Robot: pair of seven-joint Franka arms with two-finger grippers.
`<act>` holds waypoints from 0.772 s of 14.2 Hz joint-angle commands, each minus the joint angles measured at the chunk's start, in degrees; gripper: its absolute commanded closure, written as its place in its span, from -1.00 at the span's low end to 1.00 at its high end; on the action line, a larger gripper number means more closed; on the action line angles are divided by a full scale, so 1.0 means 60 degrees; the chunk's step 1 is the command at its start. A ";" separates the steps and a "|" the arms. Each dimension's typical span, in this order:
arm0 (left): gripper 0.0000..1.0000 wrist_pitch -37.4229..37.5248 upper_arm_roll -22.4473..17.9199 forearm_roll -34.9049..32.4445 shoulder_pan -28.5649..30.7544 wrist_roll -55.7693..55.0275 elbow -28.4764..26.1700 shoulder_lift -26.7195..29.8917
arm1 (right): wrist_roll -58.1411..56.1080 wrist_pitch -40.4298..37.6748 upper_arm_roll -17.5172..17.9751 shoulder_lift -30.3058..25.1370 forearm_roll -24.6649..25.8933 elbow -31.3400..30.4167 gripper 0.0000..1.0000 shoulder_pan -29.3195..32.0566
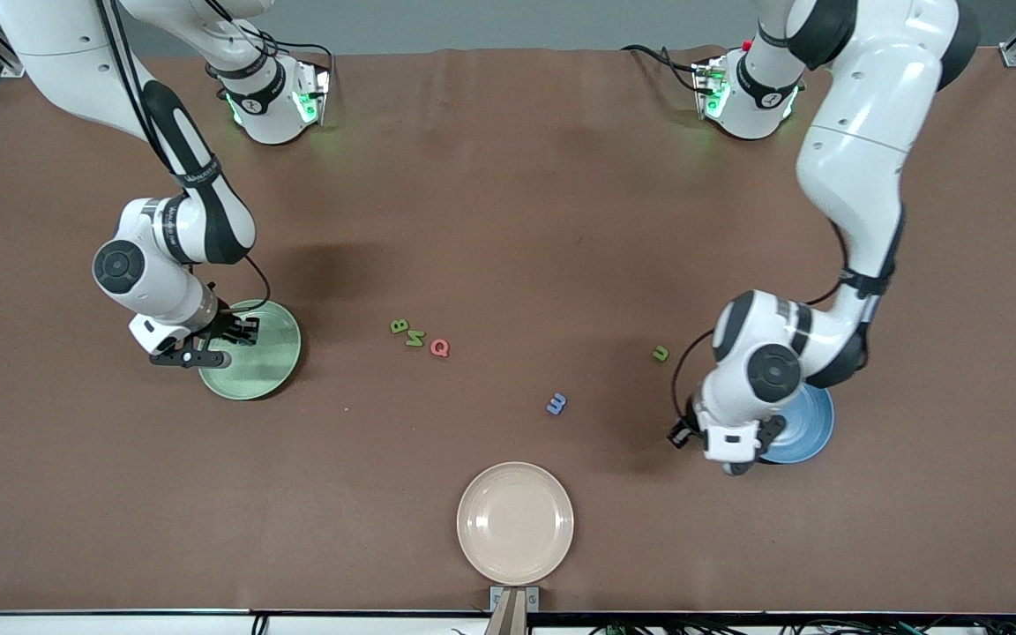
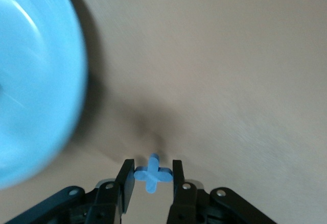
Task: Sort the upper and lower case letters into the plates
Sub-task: 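Drop the x on the blue plate while the right drops c on green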
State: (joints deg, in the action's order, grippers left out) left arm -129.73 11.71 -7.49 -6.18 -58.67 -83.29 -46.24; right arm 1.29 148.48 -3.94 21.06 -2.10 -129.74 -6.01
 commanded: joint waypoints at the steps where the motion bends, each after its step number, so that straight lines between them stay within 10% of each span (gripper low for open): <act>1: 1.00 0.1154 0.0361 -0.0041 0.0764 0.1059 -0.0209 0.0864 | -0.0011 -0.0354 0.0129 -0.0302 0.0086 -0.0276 0.56 0.0050; 3: 0.98 0.2017 0.0348 -0.0027 0.1028 0.2215 -0.0326 0.1099 | 0.0004 -0.0693 0.0129 -0.0345 0.0027 -0.0145 -0.99 0.0035; 5: 0.93 0.2621 0.0377 -0.0071 0.1468 0.2775 -0.0604 0.1247 | 0.0222 -0.1421 0.0173 -0.0404 -0.0031 0.0467 -1.00 -0.0139; 6: 0.56 0.2637 0.0348 -0.0100 0.1469 0.2762 -0.0663 0.1247 | 0.0804 -0.2007 0.0173 -0.0404 -0.0046 0.0950 -1.00 -0.0402; 8: -0.99 0.2637 0.0318 -0.0115 0.1469 0.2587 -0.0708 0.1232 | 0.2253 -0.2698 0.0159 -0.0390 -0.0061 0.1669 -1.00 -0.1147; 11: -1.00 0.2856 0.0391 -0.0129 0.1236 0.1900 -0.0591 0.1262 | 0.3852 -0.2323 0.0158 -0.0214 -0.0075 0.2038 -1.00 -0.2231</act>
State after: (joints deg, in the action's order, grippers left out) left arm -114.17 13.67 -7.49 2.37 -44.35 -86.37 -40.08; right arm 18.93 133.35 -2.71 19.55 -2.22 -117.82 -15.64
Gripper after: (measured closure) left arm 0.308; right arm 0.000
